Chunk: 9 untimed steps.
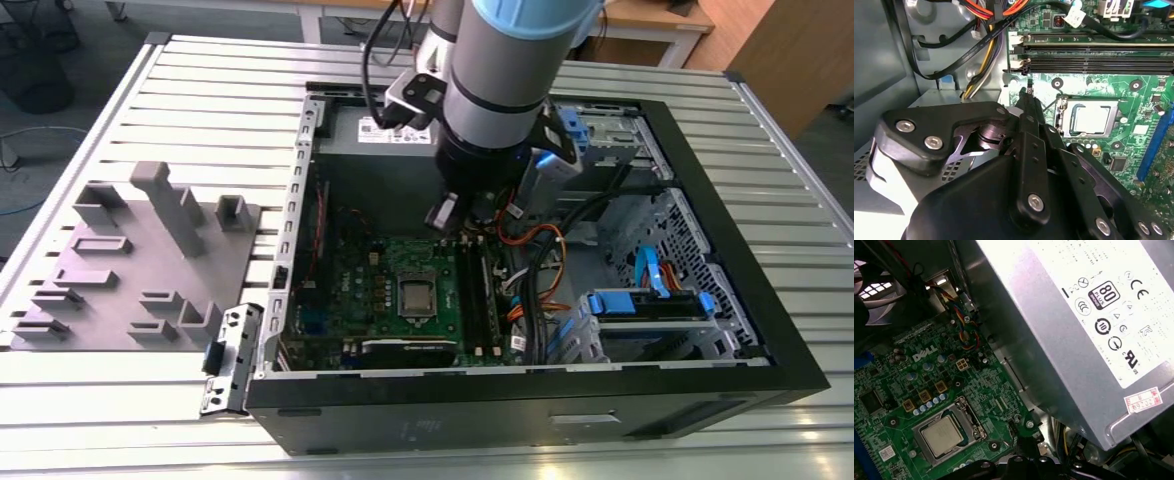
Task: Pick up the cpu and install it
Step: 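Install the first cpu locking lever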
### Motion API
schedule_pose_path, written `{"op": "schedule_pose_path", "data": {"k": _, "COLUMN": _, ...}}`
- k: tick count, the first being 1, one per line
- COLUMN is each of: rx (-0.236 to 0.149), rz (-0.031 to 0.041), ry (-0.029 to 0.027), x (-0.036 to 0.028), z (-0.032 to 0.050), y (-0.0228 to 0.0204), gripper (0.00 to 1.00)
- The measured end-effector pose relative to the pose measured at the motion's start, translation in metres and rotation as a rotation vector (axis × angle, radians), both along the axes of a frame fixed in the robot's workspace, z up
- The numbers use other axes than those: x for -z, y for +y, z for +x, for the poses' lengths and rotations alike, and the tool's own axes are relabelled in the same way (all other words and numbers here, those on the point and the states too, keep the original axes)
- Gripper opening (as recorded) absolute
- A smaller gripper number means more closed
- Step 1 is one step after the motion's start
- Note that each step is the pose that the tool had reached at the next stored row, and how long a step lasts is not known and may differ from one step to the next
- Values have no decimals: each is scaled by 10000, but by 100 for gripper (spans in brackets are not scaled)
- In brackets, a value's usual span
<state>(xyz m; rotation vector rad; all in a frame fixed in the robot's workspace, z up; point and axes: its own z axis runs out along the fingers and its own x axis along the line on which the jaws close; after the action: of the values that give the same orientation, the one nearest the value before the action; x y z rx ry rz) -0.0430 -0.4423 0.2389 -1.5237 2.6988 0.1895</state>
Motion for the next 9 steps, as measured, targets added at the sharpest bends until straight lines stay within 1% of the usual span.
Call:
{"op": "schedule_pose_path", "data": {"k": 2, "rx": -20, "rz": -11, "ry": 0, "x": 8, "z": -19, "y": 0, "gripper": 11}}
{"op": "schedule_pose_path", "data": {"k": 4, "rx": -40, "rz": -49, "ry": 1, "x": 12, "z": -43, "y": 0, "gripper": 11}}
{"op": "schedule_pose_path", "data": {"k": 6, "rx": -55, "rz": -145, "ry": 0, "x": 13, "z": -64, "y": 0, "gripper": 11}}
{"op": "schedule_pose_path", "data": {"k": 9, "rx": -74, "rz": -320, "ry": 0, "x": 13, "z": -92, "y": -5, "gripper": 11}}
